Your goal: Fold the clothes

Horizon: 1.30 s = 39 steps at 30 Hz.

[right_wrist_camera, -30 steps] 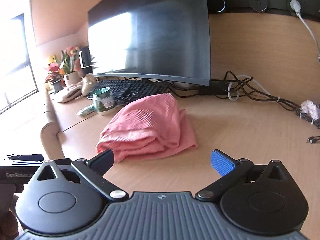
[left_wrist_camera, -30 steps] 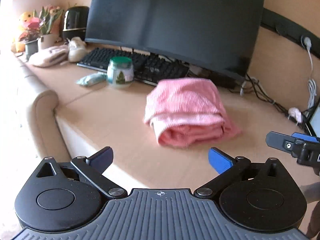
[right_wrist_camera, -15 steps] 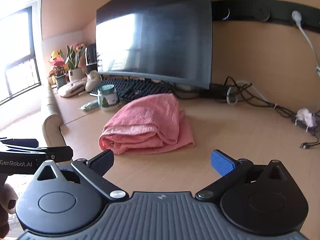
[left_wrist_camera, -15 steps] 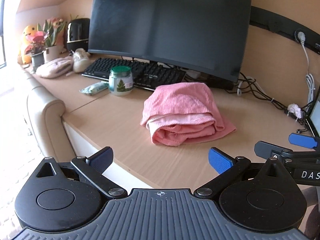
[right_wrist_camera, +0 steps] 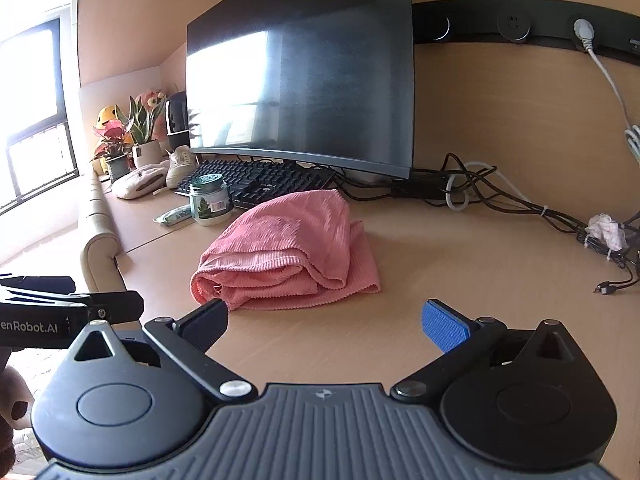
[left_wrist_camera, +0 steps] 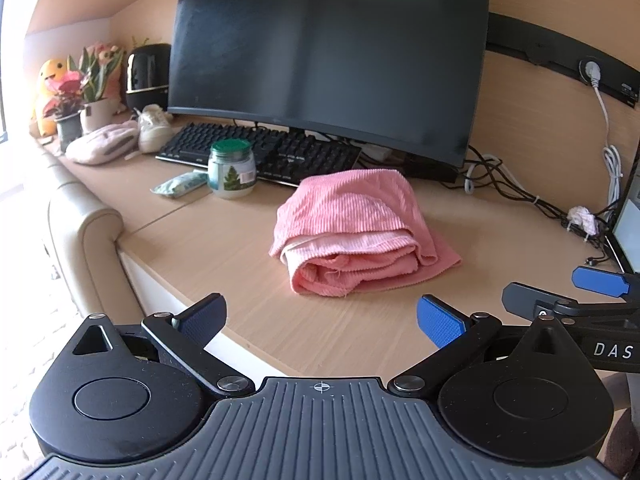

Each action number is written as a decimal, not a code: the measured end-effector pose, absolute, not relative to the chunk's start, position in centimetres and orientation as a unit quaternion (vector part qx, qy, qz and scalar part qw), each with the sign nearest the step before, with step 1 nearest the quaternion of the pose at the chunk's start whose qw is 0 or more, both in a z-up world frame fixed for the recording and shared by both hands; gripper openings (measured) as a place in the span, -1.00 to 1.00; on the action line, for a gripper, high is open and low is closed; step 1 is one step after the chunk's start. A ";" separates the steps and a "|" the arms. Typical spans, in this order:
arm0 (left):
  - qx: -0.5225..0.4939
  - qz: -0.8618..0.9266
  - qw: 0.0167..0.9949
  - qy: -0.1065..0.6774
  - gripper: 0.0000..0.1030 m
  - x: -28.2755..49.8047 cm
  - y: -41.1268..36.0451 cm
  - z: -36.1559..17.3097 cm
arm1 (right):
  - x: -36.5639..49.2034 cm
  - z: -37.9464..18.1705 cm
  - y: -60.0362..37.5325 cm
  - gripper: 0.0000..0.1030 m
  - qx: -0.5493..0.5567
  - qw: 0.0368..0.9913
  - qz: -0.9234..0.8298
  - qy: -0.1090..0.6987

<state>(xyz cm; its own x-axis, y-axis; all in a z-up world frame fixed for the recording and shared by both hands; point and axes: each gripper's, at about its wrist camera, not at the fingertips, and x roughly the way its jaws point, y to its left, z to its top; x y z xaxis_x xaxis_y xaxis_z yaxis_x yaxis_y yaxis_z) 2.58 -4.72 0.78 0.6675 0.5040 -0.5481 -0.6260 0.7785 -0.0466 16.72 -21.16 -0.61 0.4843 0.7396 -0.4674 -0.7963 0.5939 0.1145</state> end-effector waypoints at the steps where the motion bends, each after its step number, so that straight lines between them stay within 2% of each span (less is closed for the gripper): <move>1: -0.117 0.312 0.906 0.263 1.00 2.6 -4.7 0.7 | 16.7 -0.6 -21.3 1.00 -0.058 0.861 0.444 0.241; 39: -0.143 0.295 0.902 0.281 1.00 2.8 -5.0 0.1 | 16.5 -1.1 -21.6 1.00 -0.069 0.862 0.432 0.257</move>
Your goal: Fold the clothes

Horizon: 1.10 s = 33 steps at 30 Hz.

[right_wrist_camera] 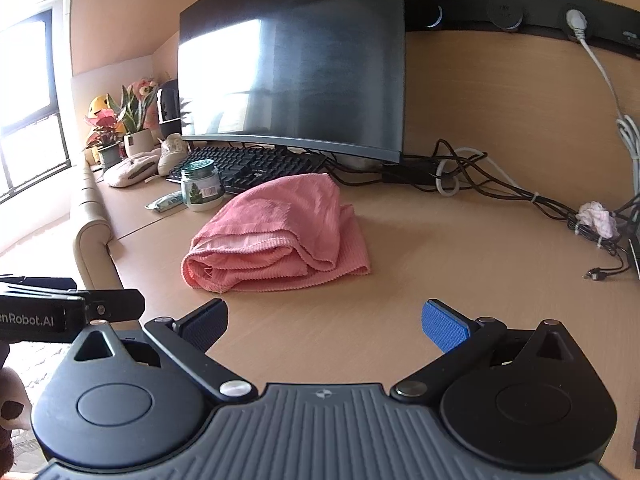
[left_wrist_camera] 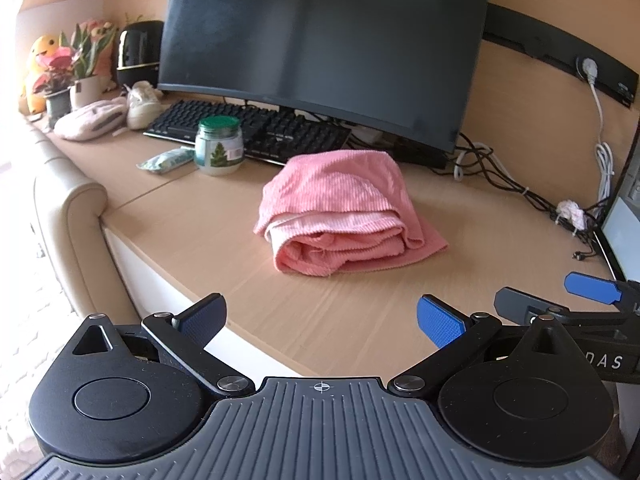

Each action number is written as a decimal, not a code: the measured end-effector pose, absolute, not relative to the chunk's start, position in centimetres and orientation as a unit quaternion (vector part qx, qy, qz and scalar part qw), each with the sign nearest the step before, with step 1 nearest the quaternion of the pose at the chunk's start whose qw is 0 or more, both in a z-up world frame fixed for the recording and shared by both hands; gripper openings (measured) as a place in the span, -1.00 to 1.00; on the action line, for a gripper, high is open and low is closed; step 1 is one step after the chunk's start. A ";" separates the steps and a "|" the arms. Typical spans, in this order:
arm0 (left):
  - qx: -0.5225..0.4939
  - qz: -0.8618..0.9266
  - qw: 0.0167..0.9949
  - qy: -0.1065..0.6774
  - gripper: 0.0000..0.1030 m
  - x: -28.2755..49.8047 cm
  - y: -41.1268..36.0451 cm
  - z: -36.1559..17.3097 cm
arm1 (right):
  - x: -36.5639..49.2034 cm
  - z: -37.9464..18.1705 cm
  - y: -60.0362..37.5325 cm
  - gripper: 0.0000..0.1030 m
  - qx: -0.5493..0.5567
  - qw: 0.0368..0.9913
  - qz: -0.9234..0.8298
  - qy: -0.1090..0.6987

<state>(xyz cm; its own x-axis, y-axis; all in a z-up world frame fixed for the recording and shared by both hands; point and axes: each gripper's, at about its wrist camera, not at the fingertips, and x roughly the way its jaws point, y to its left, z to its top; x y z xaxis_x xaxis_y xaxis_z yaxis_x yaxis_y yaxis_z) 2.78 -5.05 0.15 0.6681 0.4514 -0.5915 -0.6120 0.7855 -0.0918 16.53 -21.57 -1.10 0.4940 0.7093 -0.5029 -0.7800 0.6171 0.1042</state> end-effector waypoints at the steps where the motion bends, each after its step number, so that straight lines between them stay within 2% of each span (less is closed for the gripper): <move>1: -0.142 0.293 0.902 0.282 1.00 2.9 -5.1 0.1 | 16.6 -1.1 -21.6 1.00 -0.068 0.862 0.430 0.258; 33: -0.146 0.303 0.897 0.287 1.00 3.2 -4.7 -0.2 | 16.9 -1.6 -20.9 1.00 -0.070 0.857 0.438 0.262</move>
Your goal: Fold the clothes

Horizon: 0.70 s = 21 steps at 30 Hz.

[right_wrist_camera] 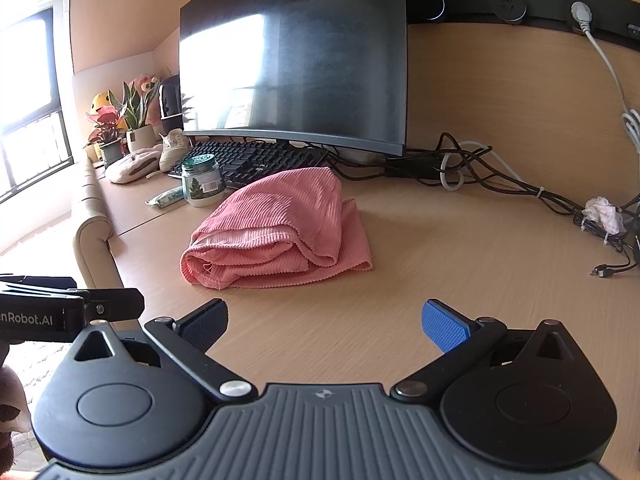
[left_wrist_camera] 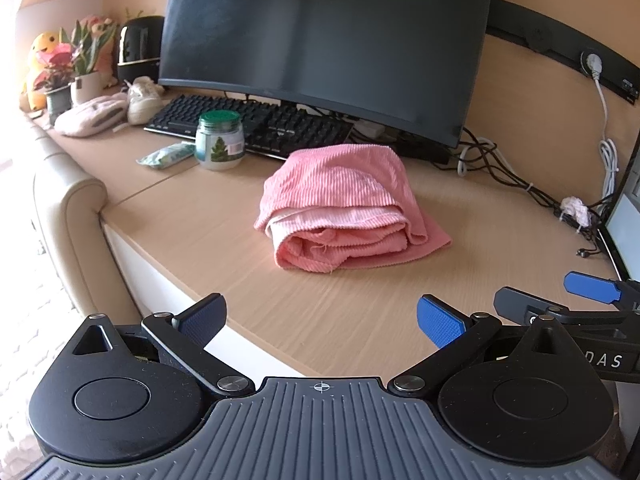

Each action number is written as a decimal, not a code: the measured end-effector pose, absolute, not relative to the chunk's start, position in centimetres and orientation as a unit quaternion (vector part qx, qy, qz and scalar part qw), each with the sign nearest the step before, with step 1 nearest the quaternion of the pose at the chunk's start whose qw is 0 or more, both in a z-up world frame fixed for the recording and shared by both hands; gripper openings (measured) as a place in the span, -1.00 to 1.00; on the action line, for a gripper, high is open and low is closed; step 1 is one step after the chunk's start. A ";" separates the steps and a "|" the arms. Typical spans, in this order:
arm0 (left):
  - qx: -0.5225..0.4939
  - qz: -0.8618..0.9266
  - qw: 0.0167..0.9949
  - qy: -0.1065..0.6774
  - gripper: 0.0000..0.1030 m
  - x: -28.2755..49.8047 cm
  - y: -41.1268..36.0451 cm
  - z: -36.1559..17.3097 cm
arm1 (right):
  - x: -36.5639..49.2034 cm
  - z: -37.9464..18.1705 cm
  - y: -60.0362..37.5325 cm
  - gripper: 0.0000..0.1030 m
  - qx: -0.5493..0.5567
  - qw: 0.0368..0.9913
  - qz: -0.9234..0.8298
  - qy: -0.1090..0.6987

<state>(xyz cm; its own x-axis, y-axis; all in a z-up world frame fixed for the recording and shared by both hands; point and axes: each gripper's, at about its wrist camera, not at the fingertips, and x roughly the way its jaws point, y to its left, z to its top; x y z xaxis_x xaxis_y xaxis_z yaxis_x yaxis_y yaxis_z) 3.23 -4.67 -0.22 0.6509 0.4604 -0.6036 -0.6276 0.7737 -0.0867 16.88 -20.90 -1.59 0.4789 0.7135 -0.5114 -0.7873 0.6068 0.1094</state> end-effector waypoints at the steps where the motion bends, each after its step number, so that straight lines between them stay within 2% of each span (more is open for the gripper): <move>1: -0.145 0.304 0.897 0.287 1.00 3.2 -4.7 -0.2 | 16.9 -1.6 -20.9 1.00 -0.070 0.857 0.438 0.262; 21: -0.151 0.317 0.889 0.293 1.00 3.3 -4.2 -0.4 | 17.2 -1.5 -20.9 1.00 -0.071 0.861 0.431 0.261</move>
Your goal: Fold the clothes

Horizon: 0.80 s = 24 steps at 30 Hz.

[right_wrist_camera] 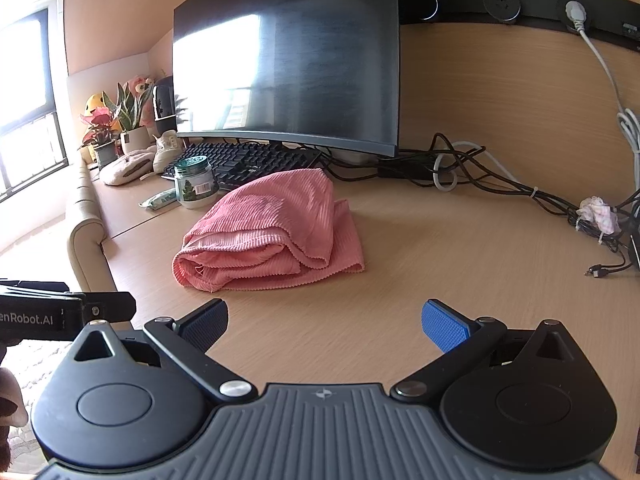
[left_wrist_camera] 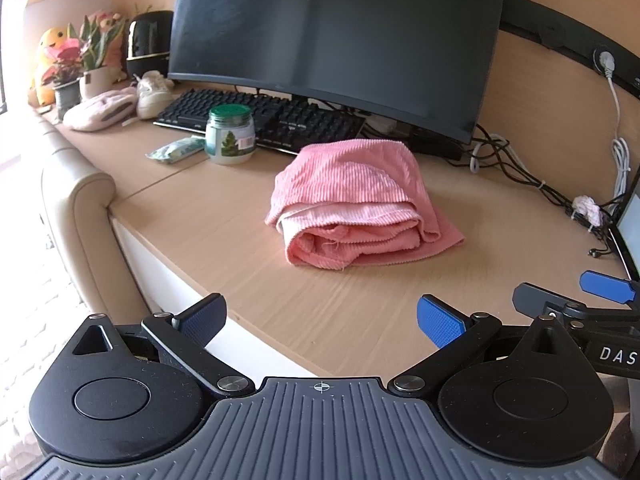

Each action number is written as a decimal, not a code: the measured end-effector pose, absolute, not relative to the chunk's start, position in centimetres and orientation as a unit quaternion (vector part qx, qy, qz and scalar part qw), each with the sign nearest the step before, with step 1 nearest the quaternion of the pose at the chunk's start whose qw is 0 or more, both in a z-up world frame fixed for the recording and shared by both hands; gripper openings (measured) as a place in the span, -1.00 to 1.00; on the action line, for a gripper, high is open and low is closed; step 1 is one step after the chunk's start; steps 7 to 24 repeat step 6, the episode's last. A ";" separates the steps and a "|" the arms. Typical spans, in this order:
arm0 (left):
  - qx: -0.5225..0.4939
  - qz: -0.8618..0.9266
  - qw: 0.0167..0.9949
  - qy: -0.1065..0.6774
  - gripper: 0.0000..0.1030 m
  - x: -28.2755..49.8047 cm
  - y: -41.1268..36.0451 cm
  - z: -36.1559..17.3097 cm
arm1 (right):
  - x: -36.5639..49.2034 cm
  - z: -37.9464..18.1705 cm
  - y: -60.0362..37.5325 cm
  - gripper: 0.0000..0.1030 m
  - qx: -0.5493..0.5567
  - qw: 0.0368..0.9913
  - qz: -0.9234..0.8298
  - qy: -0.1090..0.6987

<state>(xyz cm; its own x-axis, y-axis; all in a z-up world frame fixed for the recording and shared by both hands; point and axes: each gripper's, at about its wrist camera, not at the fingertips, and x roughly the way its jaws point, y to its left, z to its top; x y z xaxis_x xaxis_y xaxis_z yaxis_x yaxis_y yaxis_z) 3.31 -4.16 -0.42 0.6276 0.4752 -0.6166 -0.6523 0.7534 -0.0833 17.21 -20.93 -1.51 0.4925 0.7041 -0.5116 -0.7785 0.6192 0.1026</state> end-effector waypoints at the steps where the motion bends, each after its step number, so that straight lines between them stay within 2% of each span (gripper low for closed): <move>1: -0.152 0.317 0.890 0.291 1.00 3.3 -4.1 -0.4 | 17.2 -1.5 -20.9 1.00 -0.072 0.861 0.431 0.261; 24: -0.152 0.324 0.886 0.293 1.00 3.5 -3.4 -0.5 | 17.6 -1.3 -20.8 1.00 -0.075 0.863 0.428 0.260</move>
